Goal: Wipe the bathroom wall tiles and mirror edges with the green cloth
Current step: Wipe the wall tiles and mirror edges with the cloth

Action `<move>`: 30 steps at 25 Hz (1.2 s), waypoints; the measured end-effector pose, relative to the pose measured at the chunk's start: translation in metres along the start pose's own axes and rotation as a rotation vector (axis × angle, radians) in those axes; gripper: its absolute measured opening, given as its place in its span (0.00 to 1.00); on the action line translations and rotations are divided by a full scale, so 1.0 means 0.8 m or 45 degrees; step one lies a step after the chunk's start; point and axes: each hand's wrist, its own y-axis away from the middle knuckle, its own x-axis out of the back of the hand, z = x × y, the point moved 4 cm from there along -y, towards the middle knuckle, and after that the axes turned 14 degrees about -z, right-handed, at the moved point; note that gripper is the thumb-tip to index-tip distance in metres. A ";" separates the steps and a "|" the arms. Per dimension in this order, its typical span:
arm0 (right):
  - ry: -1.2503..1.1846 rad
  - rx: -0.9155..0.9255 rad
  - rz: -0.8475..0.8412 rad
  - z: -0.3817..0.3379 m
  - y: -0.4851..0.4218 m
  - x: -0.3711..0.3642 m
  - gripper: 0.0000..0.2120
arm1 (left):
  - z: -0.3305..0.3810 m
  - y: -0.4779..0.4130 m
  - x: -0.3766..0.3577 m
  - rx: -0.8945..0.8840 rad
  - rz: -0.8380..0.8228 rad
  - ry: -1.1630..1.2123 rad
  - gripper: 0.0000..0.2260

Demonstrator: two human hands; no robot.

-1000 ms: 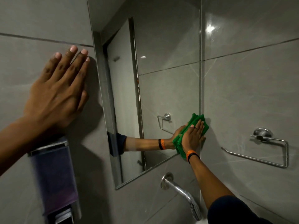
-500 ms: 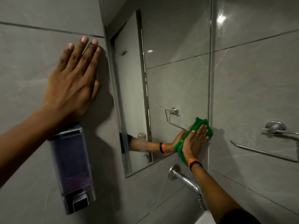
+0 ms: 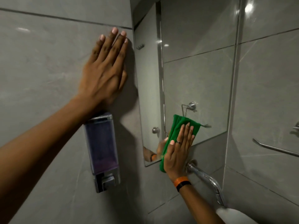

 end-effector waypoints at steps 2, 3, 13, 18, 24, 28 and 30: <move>0.015 -0.035 0.002 -0.022 0.008 -0.004 0.29 | -0.001 -0.001 0.003 0.012 -0.016 0.008 0.30; 0.012 -0.059 0.010 -0.030 0.012 -0.005 0.29 | -0.001 -0.002 0.005 0.015 -0.025 0.019 0.30; 0.076 -0.252 0.237 -0.095 0.007 -0.014 0.28 | -0.003 0.007 0.009 0.036 0.027 0.036 0.30; 0.019 -0.272 0.208 -0.141 -0.034 -0.004 0.29 | -0.005 0.006 0.007 0.037 0.031 -0.005 0.31; 0.006 -0.157 0.202 -0.209 -0.114 0.020 0.29 | -0.010 0.003 0.015 0.064 0.066 -0.013 0.31; -0.014 -0.103 0.206 -0.251 -0.181 0.043 0.30 | -0.023 -0.007 0.022 0.105 0.068 -0.029 0.31; -0.017 -0.068 0.210 -0.271 -0.214 0.054 0.29 | -0.028 -0.015 0.024 0.139 0.069 -0.035 0.30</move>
